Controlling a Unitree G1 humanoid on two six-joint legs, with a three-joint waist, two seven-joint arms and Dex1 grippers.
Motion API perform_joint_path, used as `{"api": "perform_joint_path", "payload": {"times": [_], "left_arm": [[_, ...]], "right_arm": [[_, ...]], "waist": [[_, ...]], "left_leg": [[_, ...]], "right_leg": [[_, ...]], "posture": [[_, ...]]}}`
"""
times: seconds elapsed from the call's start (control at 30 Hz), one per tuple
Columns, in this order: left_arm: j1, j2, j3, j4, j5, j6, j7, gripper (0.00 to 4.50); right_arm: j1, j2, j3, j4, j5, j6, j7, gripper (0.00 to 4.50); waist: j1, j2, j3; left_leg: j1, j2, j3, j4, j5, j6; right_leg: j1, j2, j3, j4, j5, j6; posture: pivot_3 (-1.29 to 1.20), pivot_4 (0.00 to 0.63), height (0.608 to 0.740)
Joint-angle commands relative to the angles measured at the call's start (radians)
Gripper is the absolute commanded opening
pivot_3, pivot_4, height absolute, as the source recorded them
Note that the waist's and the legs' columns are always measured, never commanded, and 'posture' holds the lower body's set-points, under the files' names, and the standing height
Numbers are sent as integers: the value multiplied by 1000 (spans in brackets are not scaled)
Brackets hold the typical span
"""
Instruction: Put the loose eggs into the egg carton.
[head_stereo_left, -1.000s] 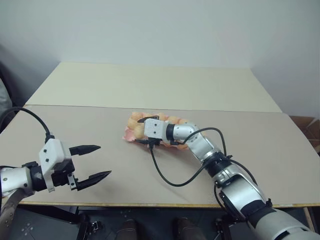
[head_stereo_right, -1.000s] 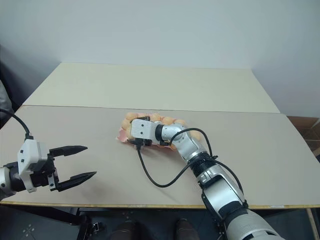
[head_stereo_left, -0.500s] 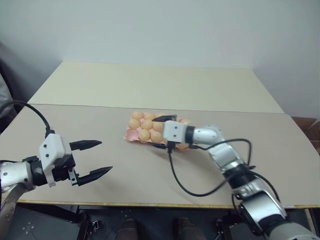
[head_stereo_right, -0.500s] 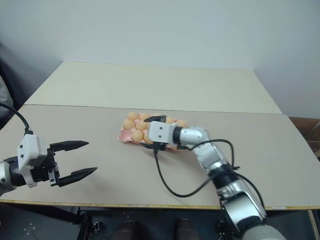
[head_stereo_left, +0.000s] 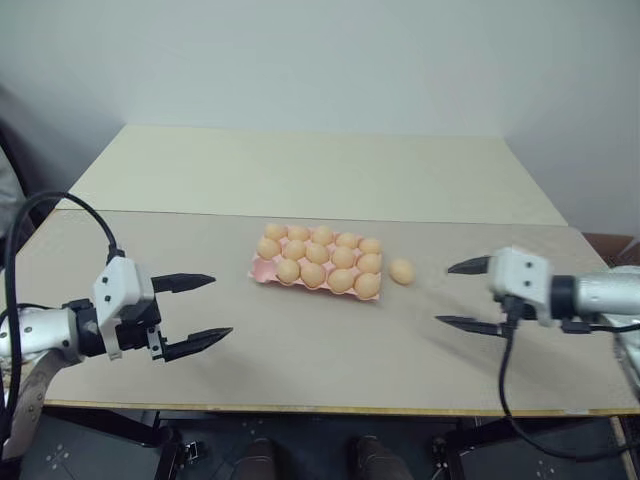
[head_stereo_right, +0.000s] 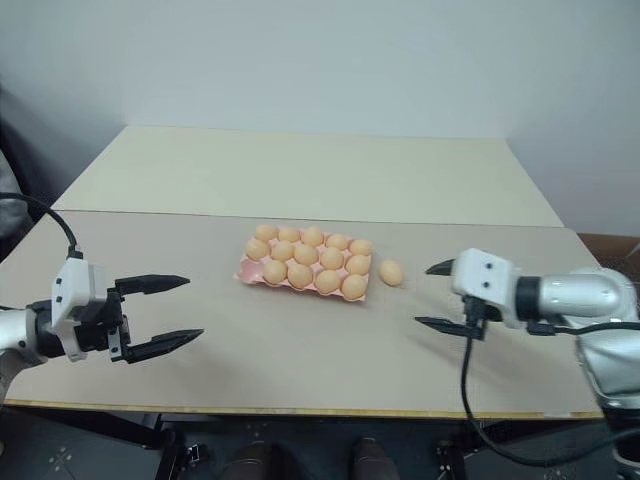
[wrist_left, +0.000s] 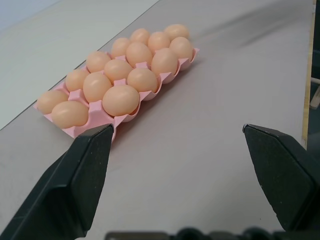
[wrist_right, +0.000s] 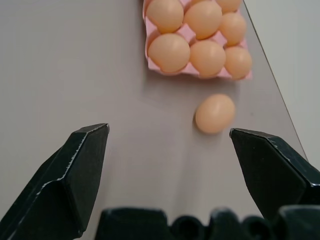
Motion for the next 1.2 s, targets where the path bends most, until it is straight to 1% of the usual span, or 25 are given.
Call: {"api": "perform_joint_path", "payload": {"times": [0.03,0.1,0.2,0.4,0.53,0.6,0.67,0.73,0.8,0.97,1.03,1.2], "left_arm": [[-30,23,9,12,-3,-23,-21,4500],[-41,27,7,25,0,-26,-29,4500],[-49,28,4,35,2,-30,-37,4500],[-66,26,-3,43,8,-31,-43,4500],[-79,23,-9,45,9,-29,-41,4500],[-83,21,-10,42,7,-27,-39,4500],[-84,20,-11,41,6,-26,-38,4500],[-84,20,-11,40,8,-25,-37,4500],[-86,21,-10,37,9,-23,-33,4500],[-77,21,-2,21,3,-15,-26,4500],[-71,18,7,6,-4,-10,-17,4500],[-50,15,21,-23,-8,-1,7,4500]], "right_arm": [[60,-46,-130,-63,57,28,37,4486],[103,-61,-170,-75,58,34,41,4486],[129,-61,-192,-90,62,40,24,4486],[144,-58,-197,-106,65,37,3,4486],[126,-51,-176,-100,58,28,-28,4486],[96,-40,-143,-84,40,14,-64,4486],[32,-14,-89,-59,-4,10,-139,4486],[-71,26,-12,-19,-40,20,-207,4486],[-173,69,76,31,-77,27,-239,4486],[-326,149,231,156,-142,22,-253,4486],[-372,183,289,203,-170,18,-254,4486],[-466,284,402,338,-255,11,-281,4486]], "waist": [[1,0,0],[2,0,0],[2,0,0],[4,0,0],[6,0,0],[6,0,0],[4,0,0],[-2,0,0],[-8,0,0],[-12,0,0],[-13,0,0],[-13,0,0]], "left_leg": [[0,0,0,0,0,0],[0,0,0,0,0,0],[0,0,0,0,0,0],[0,0,0,0,0,0],[0,-1,0,0,0,0],[0,-1,0,0,0,0],[0,0,0,0,0,0],[0,0,0,0,0,0],[0,0,0,0,0,0],[-3,-1,0,0,0,0],[-4,-1,0,0,0,1],[-5,-1,-1,1,0,1]], "right_leg": [[0,0,0,0,0,0],[0,0,0,0,0,0],[0,0,0,-1,0,0],[0,0,0,-1,0,0],[0,-1,0,-1,0,0],[0,-1,0,-1,0,0],[0,0,0,-1,0,0],[0,0,1,0,0,0],[0,0,1,0,0,0],[-1,0,1,0,0,1],[-2,0,1,0,3,6],[-3,0,0,0,4,6]], "posture": [[0,150,740],[0,150,740],[0,150,740],[0,150,740],[0,150,740],[0,150,740],[0,150,740],[0,150,740],[0,150,740],[0,150,740],[0,150,740],[0,150,740]]}}
